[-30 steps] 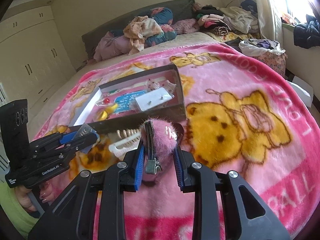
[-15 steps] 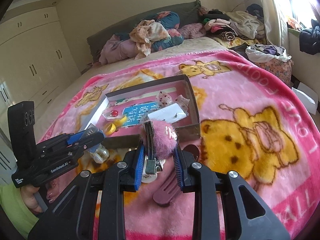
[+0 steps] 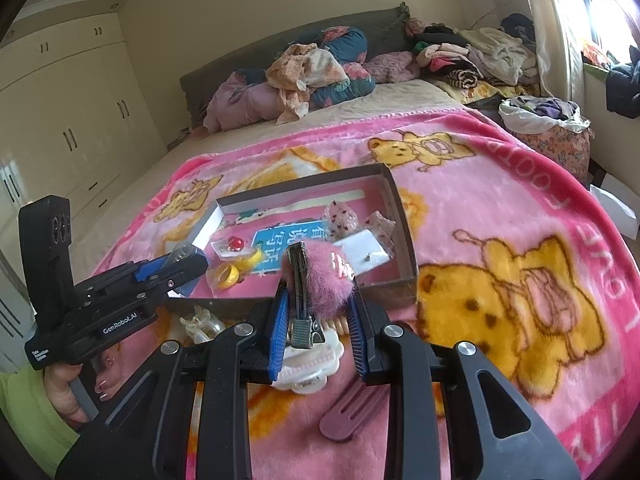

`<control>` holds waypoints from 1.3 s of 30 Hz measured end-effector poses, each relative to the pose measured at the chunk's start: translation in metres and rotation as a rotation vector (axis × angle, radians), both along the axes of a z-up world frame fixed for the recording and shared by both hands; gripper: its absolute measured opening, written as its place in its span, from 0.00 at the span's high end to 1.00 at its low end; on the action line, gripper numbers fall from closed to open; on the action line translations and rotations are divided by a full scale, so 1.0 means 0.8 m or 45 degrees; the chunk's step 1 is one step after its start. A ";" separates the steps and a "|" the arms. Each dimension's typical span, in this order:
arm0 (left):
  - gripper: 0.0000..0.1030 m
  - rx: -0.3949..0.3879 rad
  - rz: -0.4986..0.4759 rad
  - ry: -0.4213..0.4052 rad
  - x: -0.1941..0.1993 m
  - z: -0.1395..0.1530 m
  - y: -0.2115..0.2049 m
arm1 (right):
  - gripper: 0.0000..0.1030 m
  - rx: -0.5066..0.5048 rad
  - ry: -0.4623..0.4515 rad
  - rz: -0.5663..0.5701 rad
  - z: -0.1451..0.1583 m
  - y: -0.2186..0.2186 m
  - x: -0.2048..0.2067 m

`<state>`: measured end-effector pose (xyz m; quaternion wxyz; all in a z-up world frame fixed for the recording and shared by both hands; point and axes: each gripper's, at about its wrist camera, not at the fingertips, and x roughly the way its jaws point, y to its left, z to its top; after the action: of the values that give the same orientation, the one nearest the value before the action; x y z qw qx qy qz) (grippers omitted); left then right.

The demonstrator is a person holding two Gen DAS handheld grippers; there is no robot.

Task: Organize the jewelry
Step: 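Carry the clear box with the left gripper while the right gripper carries the pink clip toward the box, then lower the clear box with the left gripper while the right gripper lowers the pink clip, then open both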

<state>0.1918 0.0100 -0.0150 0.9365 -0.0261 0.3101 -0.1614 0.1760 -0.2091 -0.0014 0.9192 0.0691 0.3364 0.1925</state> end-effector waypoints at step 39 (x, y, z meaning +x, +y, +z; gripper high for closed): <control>0.76 0.061 -0.093 0.132 0.083 -0.043 -0.028 | 0.75 -0.137 0.132 0.020 -0.049 0.016 0.164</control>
<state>0.2586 -0.0125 -0.0498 0.9130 -0.0008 0.3628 -0.1863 0.3073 -0.1967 -0.0403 0.9014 0.0268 0.3940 0.1775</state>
